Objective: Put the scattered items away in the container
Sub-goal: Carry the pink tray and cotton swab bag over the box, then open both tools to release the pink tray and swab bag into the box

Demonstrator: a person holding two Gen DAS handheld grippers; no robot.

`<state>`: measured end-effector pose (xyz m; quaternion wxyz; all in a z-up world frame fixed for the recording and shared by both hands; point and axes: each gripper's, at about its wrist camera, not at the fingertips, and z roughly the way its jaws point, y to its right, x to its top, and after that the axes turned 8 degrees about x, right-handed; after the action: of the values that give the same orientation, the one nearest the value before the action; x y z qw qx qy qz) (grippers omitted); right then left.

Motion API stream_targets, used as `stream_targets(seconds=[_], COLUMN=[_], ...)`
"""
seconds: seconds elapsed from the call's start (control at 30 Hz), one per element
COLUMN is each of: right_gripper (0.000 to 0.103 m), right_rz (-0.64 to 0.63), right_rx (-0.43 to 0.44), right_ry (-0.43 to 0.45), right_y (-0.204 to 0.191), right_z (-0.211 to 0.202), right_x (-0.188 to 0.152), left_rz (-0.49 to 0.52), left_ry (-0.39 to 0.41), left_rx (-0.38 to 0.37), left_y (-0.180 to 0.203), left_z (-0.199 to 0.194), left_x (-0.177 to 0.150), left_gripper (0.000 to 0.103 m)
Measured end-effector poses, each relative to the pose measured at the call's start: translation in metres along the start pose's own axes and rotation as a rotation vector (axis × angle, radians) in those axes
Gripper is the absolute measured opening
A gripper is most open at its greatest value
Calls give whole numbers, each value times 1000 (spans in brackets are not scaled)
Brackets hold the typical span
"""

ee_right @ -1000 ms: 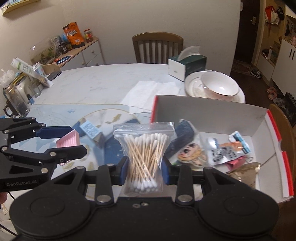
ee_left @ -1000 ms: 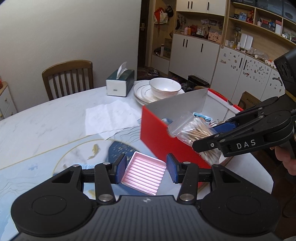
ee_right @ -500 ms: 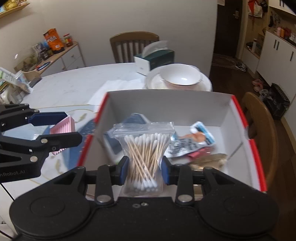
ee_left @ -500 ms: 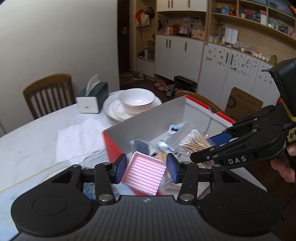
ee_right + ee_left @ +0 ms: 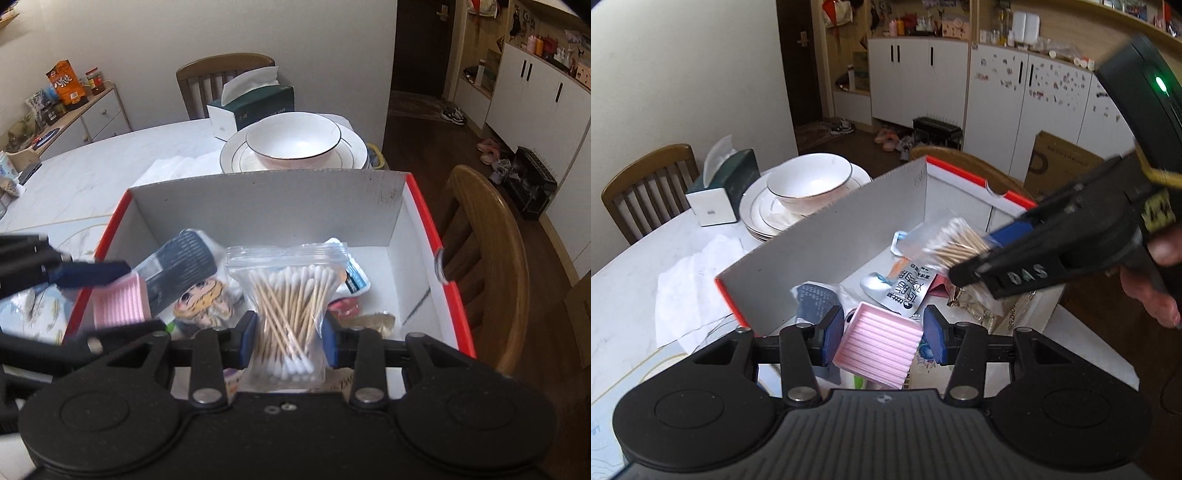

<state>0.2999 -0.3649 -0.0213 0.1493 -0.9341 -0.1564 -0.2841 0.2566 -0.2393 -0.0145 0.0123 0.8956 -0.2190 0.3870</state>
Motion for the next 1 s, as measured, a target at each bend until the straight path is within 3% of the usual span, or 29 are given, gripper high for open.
stream_targets(seconds=[0.53,1.0], right_gripper=[35,39], right_rz=[-8,-21], right_rx=[-21,-11], right_ry=[-101,-129], right_y=[-2,-3], right_z=[58,66], right_x=[17,14], left_rz=[42,0], left_ry=[-74,-154], left_rx=[6,-27], left_y=[9,2], left_z=[36,55], left_x=[-3,-8], left_gripper=[46,47])
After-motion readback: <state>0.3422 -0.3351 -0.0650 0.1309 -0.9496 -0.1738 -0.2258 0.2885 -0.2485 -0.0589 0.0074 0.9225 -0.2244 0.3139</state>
